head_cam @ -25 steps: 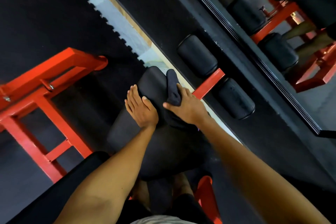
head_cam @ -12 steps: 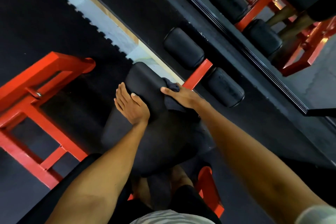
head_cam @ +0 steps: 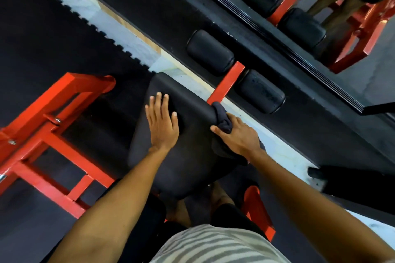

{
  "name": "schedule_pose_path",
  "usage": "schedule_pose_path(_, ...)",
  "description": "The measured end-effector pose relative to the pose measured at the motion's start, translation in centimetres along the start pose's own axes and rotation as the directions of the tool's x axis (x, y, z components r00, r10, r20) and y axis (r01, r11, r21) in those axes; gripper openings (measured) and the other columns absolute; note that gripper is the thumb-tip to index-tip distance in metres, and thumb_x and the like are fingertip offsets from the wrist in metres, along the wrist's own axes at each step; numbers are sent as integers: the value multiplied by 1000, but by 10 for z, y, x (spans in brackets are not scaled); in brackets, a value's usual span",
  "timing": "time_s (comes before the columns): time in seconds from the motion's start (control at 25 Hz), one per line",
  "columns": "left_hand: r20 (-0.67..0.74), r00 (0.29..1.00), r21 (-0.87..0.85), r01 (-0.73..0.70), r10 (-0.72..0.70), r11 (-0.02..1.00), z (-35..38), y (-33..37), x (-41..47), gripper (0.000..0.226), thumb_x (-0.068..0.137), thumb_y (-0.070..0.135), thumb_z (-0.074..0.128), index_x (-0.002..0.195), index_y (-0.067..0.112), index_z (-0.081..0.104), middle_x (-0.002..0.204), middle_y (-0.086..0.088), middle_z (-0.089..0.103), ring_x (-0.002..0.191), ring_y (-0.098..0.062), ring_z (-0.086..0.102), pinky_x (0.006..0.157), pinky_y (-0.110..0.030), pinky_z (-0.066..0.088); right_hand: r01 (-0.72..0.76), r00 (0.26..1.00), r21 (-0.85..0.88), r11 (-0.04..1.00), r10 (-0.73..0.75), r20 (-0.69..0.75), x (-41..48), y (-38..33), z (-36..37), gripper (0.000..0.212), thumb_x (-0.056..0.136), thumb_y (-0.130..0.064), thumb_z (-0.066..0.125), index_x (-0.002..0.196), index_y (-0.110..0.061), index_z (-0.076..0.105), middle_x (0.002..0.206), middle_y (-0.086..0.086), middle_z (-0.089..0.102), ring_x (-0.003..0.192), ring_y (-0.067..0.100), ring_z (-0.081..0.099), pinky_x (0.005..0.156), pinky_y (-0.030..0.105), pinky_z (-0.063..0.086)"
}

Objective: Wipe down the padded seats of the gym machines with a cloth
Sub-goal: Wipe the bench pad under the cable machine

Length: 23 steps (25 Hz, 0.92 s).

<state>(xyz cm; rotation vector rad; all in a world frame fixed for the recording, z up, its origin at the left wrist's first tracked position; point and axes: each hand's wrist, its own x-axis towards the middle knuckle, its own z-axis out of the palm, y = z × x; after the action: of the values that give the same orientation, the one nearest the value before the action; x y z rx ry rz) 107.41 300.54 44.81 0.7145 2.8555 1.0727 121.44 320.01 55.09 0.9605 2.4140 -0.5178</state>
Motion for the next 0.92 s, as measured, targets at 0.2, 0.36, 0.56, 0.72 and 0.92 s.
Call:
schedule_pose_path(0.2, 191, 941, 112, -304, 280, 946, -5, 32, 27, 48, 103, 27, 41, 145, 8, 50, 154, -6, 47, 152, -27, 27, 126, -54, 8, 20, 1000, -5, 1000, -20, -23, 28, -48, 1, 95, 88, -89, 19, 155, -24, 33, 155, 7, 46, 132, 35, 53, 103, 49, 43)
schedule_pose_path(0.36, 281, 883, 220, -440, 375, 871, 4, 47, 44, 44, 102, 33, 39, 131, 11, 64, 134, -3, 63, 137, -26, 47, 124, -59, 9, 56, 998, 3, 998, -56, -33, 17, -31, -5, 87, 92, -84, 22, 157, -27, 32, 158, 2, 43, 135, 31, 51, 103, 47, 42)
schedule_pose_path(0.56, 318, 867, 243, -465, 383, 851, 5, 57, 44, 44, 102, 32, 36, 128, 13, 66, 131, -2, 65, 133, -25, 49, 124, -58, 10, -109, 987, 109, 988, 121, -106, -21, 42, 9, 71, 94, -79, 27, 142, -32, 50, 143, 0, 59, 124, 30, 59, 98, 43, 43)
schedule_pose_path(0.72, 395, 813, 196, -529, 427, 826, 9, 68, 42, 46, 102, 33, 35, 128, 11, 66, 130, -4, 66, 130, -25, 53, 124, -53, 17, -190, 958, 149, 970, 216, -186, -7, 23, 25, 84, 90, -83, 19, 132, -21, 58, 133, 7, 65, 120, 33, 60, 102, 49, 42)
schedule_pose_path(0.92, 486, 763, 161, -558, 427, 814, 19, 93, 39, 45, 101, 36, 35, 118, 14, 70, 122, -3, 70, 117, -23, 60, 110, -47, 36, -52, 948, 156, 986, 98, -303, -8, 9, 34, 80, 90, -80, 27, 142, -26, 53, 141, 0, 61, 129, 26, 55, 111, 49, 36)
